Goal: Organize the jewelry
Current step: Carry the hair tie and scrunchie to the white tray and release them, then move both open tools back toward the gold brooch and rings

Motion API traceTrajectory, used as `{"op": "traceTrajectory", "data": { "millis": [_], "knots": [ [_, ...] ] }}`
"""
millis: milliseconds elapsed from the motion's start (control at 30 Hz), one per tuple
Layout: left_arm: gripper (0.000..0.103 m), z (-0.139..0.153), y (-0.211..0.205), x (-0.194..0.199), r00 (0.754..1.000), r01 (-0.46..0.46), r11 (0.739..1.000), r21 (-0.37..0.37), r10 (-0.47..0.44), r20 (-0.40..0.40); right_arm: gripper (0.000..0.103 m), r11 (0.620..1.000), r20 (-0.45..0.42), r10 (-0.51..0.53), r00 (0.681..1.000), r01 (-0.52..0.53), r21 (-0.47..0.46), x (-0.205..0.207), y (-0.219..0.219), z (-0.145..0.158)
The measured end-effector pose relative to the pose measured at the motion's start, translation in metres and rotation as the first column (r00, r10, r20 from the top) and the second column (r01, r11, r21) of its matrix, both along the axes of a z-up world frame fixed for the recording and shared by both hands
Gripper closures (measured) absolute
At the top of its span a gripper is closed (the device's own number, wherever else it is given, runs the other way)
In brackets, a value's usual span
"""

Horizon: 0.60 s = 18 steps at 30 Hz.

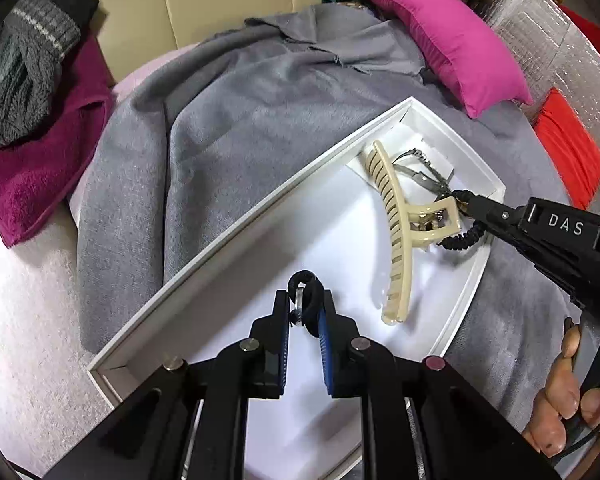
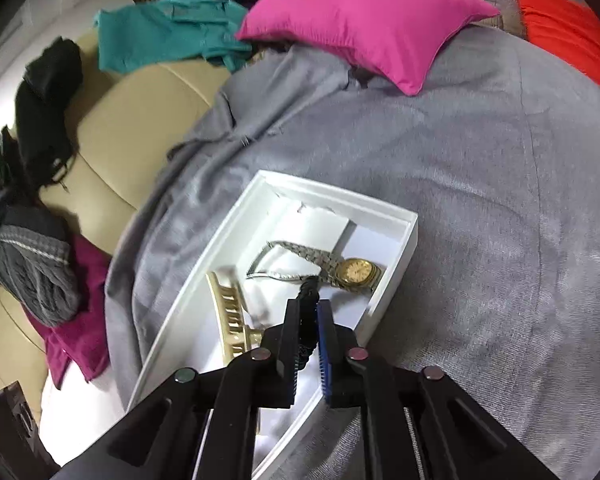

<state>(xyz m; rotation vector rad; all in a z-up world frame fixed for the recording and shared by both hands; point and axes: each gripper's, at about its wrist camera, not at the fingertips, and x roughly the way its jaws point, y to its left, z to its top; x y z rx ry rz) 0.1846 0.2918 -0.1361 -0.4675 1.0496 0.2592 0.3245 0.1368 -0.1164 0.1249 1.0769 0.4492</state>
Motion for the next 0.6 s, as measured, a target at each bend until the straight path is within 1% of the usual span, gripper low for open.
{"op": "traceTrajectory", "data": {
  "millis": [100,167,200,267,300,333,367,467,533,600],
  "knots": [
    [0.089,-0.002,0.003,0.0,1.0,-0.01,1.0,-0.018,0.01,-0.008,0.09,0.999,-0.025,0.015,1.0,-0.015,-0.035,0.001,0.005,0.0],
    [0.089,-0.002,0.004,0.0,1.0,-0.015,1.0,-0.012,0.015,-0.007,0.09,0.999,-0.034,0.021,0.999,-0.022,-0.031,0.001,0.007,0.004],
    [0.089,-0.001,0.003,0.0,1.0,-0.014,1.0,-0.009,0.014,-0.004,0.088,0.999,-0.028,0.02,0.999,-0.021,-0.035,0.001,0.007,0.007],
    [0.087,-0.001,0.003,0.0,1.0,-0.011,1.0,-0.014,0.011,-0.002,0.079,0.999,-0.029,0.027,0.999,-0.028,-0.043,0.0,0.008,0.011],
    [0.087,-0.001,0.003,0.0,1.0,-0.009,1.0,-0.015,0.009,-0.002,0.068,0.999,-0.033,0.029,0.999,-0.031,-0.044,0.0,0.009,0.012],
    [0.087,-0.001,0.002,0.0,1.0,-0.008,1.0,-0.012,0.008,-0.001,0.061,0.999,-0.033,0.027,0.999,-0.029,-0.043,0.0,0.008,0.013],
    [0.087,0.0,0.002,0.0,1.0,-0.008,1.0,-0.008,0.008,0.0,0.059,0.999,-0.027,0.023,0.999,-0.024,-0.04,0.0,0.007,0.014],
    [0.087,0.003,0.001,-0.001,1.0,-0.013,1.0,0.001,0.013,0.011,0.058,1.0,-0.003,0.012,1.0,-0.012,-0.014,-0.002,0.001,0.02],
    [0.086,0.007,0.001,-0.002,0.999,-0.022,1.0,0.021,0.022,0.026,0.058,1.0,0.016,0.0,1.0,0.0,-0.004,-0.003,-0.004,0.025],
    [0.083,0.011,0.001,-0.002,0.999,-0.025,0.999,0.03,0.024,0.044,0.058,1.0,0.027,-0.006,1.0,0.006,0.01,-0.004,-0.008,0.029]
  ]
}}
